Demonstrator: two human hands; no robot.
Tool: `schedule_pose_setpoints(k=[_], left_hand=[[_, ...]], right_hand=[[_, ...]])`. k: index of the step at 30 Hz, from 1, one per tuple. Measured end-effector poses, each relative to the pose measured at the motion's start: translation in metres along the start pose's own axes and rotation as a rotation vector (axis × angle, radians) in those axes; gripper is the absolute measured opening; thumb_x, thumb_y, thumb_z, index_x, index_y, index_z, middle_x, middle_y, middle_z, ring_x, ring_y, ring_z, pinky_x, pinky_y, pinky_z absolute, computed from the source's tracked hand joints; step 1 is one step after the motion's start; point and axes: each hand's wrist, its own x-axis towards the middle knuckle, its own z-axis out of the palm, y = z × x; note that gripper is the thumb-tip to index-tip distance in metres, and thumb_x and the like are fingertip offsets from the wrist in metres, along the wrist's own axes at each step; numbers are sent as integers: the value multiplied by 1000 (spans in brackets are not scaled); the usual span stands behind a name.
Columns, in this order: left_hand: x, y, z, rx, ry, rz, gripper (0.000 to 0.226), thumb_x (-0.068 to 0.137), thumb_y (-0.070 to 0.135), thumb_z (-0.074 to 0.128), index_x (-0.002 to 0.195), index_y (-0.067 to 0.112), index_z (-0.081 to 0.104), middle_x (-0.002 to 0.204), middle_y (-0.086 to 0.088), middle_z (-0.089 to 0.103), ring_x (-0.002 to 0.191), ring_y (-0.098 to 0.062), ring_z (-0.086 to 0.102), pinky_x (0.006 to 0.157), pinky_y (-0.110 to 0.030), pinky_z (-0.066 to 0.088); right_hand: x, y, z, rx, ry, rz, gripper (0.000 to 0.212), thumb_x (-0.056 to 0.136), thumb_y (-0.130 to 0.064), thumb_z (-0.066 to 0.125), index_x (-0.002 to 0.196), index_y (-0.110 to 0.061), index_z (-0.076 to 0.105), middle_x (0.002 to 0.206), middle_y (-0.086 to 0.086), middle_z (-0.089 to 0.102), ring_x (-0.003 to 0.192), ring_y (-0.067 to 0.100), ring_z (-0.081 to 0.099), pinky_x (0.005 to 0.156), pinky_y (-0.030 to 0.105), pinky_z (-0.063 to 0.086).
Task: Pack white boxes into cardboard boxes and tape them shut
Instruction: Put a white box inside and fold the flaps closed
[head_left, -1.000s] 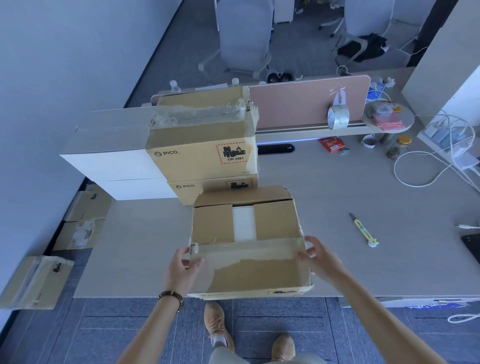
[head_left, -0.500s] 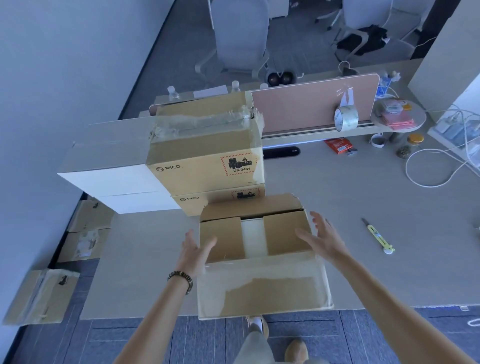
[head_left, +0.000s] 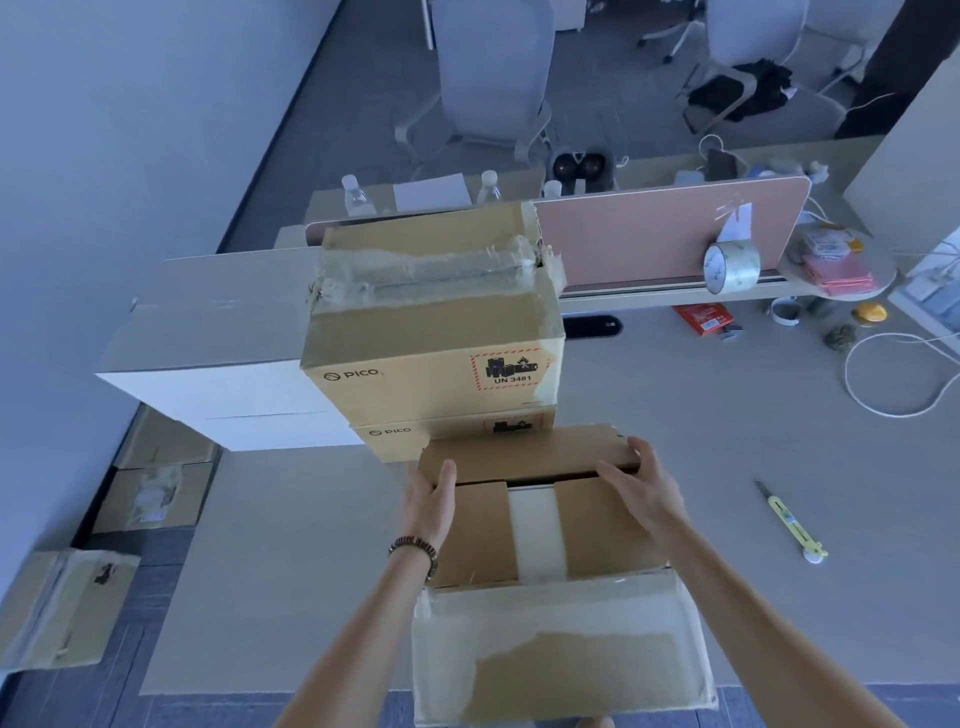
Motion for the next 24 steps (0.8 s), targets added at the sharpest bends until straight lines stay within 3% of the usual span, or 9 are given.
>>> schedule_pose_setpoints(k=[5,8,12,15,17,20,24], left_hand=[[-11,-14,7,76,-5,-26,90,93,65,38,157,10,7,165,-5,15,151,-23,18,122,-45,20],[-17,-21,9,42,-2,-41,89,89,69,38,155,13,18,159,-5,31,145,-24,31,118,-50,28],[-22,-23,3,-23,6,-78,69,96,57,44,149,16,30,145,-1,47,136,-24,42,112,-47,36],[-28,-20,0,-34,13,-60,37,102,41,46,133,22,43,113,11,56,118,-21,52,93,-34,39],[-34,-18,-3,-47,11,-38,37,102,40,47,136,25,43,113,14,55,113,-17,52,93,-34,39],[-39,-18,-7,-62,2,-1,35,101,42,46,132,26,46,120,15,56,116,-16,51,96,-35,39],[-45,-15,-12,-121,11,2,19,103,40,44,119,30,42,105,25,50,108,-11,50,93,-34,36]], right_hand=[[-12,15,2,8,37,-7,70,92,-43,65,151,-29,30,122,-6,49,116,25,51,95,38,42],[-19,23,-1,51,30,20,73,91,-42,66,153,-29,30,124,-6,50,119,24,51,93,34,40],[-20,31,-13,193,-40,49,61,85,-49,70,141,-36,48,129,-7,58,113,18,57,98,38,46],[-19,30,-23,290,-129,27,64,78,-54,73,137,-40,52,137,-7,57,122,16,58,110,44,44],[-21,27,-27,325,-169,-7,66,86,-44,73,145,-34,46,138,-8,51,129,15,51,113,38,38],[-27,24,-32,334,-194,-47,74,82,-47,75,147,-36,41,135,-5,57,126,16,54,110,37,39],[-34,24,-33,376,-167,-86,56,94,-38,67,142,-35,40,118,-1,65,113,18,61,102,40,46]])
